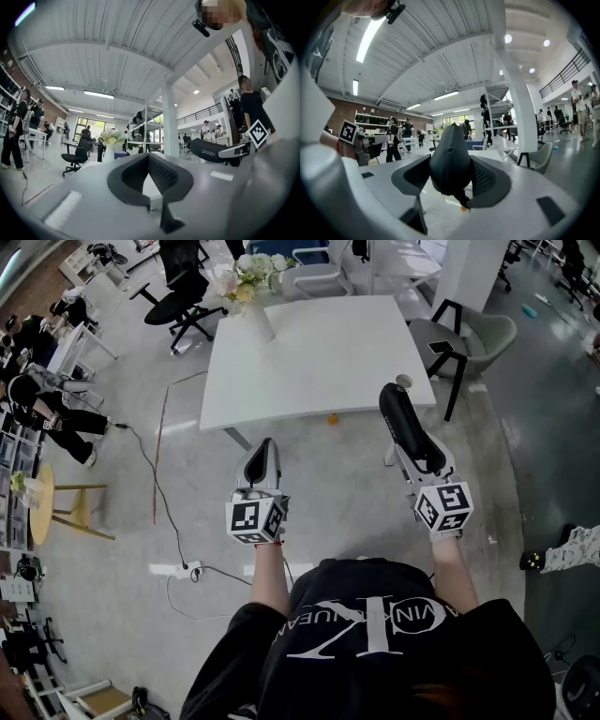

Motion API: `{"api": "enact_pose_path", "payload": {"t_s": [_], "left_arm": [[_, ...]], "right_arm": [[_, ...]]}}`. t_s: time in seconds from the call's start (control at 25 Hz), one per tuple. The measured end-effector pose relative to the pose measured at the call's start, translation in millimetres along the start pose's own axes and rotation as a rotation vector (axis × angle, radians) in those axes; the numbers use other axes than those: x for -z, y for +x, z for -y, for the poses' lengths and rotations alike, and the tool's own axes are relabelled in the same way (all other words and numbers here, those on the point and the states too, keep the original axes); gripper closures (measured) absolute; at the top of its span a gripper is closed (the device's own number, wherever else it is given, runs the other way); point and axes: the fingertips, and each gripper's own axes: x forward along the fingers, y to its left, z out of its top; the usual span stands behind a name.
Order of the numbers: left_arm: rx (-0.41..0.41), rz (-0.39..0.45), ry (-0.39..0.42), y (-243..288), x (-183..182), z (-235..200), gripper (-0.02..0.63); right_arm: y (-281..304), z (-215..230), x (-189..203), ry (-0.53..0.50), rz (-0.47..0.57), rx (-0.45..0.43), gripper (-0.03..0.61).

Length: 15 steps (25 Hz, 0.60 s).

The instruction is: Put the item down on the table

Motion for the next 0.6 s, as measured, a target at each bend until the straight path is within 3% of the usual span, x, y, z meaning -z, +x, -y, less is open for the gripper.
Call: {"api": "enact_pose_path", "payload": {"t_s": [0.6], "left_arm": [[-0.012, -0.031, -0.021, 8, 25, 30, 0.601]], "right_arm": [[-5, 20, 20, 0.013, -0.017, -0.035, 0.316]]}}
